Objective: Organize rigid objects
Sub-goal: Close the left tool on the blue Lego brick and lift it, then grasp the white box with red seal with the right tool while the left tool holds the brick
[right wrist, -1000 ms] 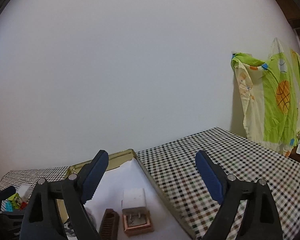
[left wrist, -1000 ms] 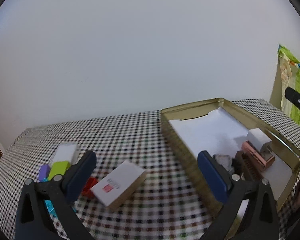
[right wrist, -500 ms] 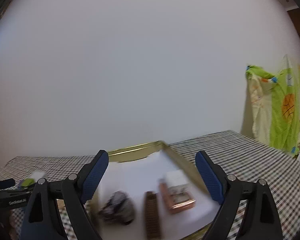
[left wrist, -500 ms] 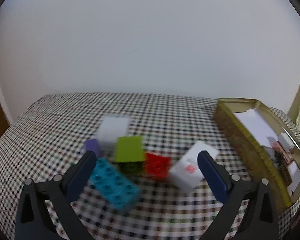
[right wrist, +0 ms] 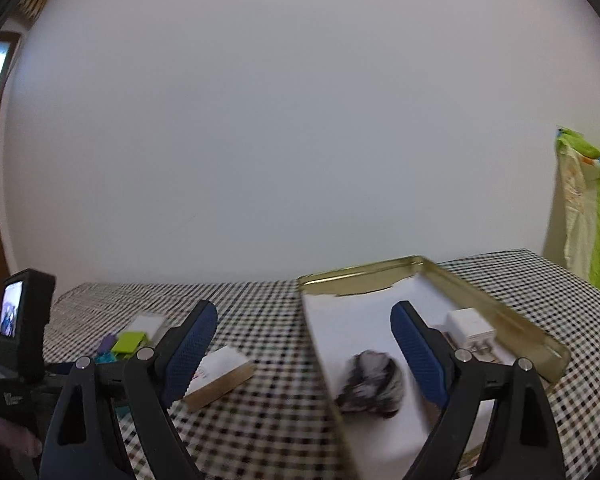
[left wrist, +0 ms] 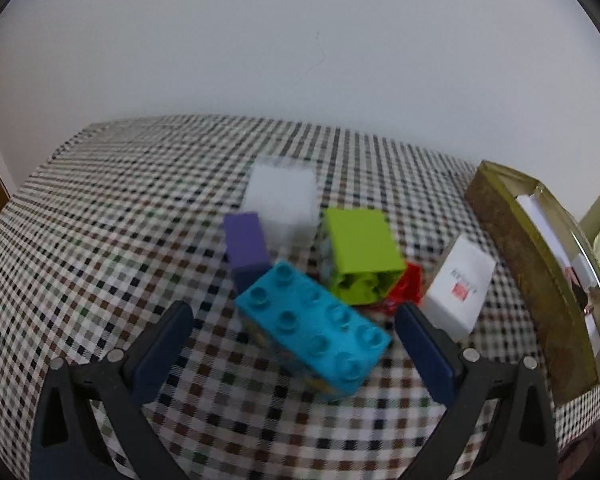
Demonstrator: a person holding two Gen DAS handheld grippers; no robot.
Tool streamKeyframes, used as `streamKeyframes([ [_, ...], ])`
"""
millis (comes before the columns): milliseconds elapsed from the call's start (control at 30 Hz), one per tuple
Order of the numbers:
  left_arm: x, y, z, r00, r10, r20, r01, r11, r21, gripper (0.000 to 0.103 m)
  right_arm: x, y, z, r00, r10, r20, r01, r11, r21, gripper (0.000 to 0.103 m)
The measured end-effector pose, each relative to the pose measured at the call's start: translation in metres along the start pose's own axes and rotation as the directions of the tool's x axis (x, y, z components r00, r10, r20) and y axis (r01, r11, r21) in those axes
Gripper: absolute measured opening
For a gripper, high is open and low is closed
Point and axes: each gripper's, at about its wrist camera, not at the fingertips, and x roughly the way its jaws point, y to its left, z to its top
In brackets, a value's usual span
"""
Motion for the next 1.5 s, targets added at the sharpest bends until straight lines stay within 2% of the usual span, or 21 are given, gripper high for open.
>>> streamKeyframes([
  [100, 0.002, 0.015, 0.0, 1.0, -0.005, -0.016, 0.004, 1.0, -0.022, 0.103, 0.001, 0.009, -0.001, 1.0, 0.018, -0.01, -0.018, 0.999, -0.027, 0.09],
  [300, 0.007, 0.042, -0.002, 0.996, 0.041, -0.075, -0.043, 0.999, -0.03, 0.102, 0.01, 0.014, -0.002, 0.999, 0.027, -0.034, -0.029, 0.999, -0.041, 0.09],
  [533, 0.003, 0.045, -0.007, 0.994, 0.075, -0.084, -0.075, 0.997, -0.003, 0.099, 0.017, 0.022, -0.003, 0.998, 0.035, -0.058, -0.038, 0.998, -0.053, 0.09],
  [600, 0.0, 0.043, -0.009, 0.994, 0.082, -0.078, -0.081, 0.997, 0.011, 0.089, 0.019, 0.026, -0.003, 0.997, 0.038, -0.067, -0.043, 0.997, -0.065, 0.09],
  [667, -0.005, 0.043, -0.009, 0.995, 0.082, -0.061, -0.082, 0.997, 0.015, 0.065, 0.021, 0.028, -0.003, 0.996, 0.033, -0.081, -0.039, 0.996, -0.08, 0.09],
  [700, -0.008, 0.044, -0.01, 0.994, 0.092, -0.054, -0.092, 0.996, 0.01, 0.059, 0.023, 0.029, -0.003, 0.996, 0.032, -0.088, -0.04, 0.996, -0.084, 0.09],
  [767, -0.011, 0.048, -0.012, 0.996, 0.078, -0.041, -0.078, 0.997, -0.013, 0.031, 0.024, 0.03, -0.004, 0.995, 0.032, -0.099, -0.04, 0.996, -0.085, 0.09],
  [900, -0.015, 0.059, -0.01, 0.999, 0.031, -0.032, -0.033, 0.996, -0.083, 0.031, 0.034, 0.027, -0.004, 0.99, 0.022, -0.139, -0.032, 0.997, -0.072, 0.09],
  [1067, -0.031, 0.07, -0.007, 0.999, -0.006, 0.05, 0.013, 0.991, -0.135, 0.031, 0.041, 0.025, -0.006, 0.985, 0.033, -0.168, -0.042, 0.998, -0.046, 0.09],
  [1233, -0.049, 0.075, -0.001, 0.987, -0.011, 0.16, 0.036, 0.987, -0.155, 0.03, 0.046, 0.029, -0.009, 0.977, 0.062, -0.206, -0.073, 0.996, -0.049, 0.09],
  [1300, -0.047, 0.074, 0.002, 0.988, -0.016, 0.156, 0.038, 0.99, -0.136, 0.031, 0.051, 0.033, -0.011, 0.972, 0.059, -0.228, -0.075, 0.995, -0.06, 0.09],
  [1500, -0.029, 0.081, 0.003, 0.998, -0.016, 0.069, 0.025, 0.99, -0.138, 0.031, 0.054, 0.037, -0.013, 0.968, 0.054, -0.246, -0.071, 0.996, -0.059, 0.09],
])
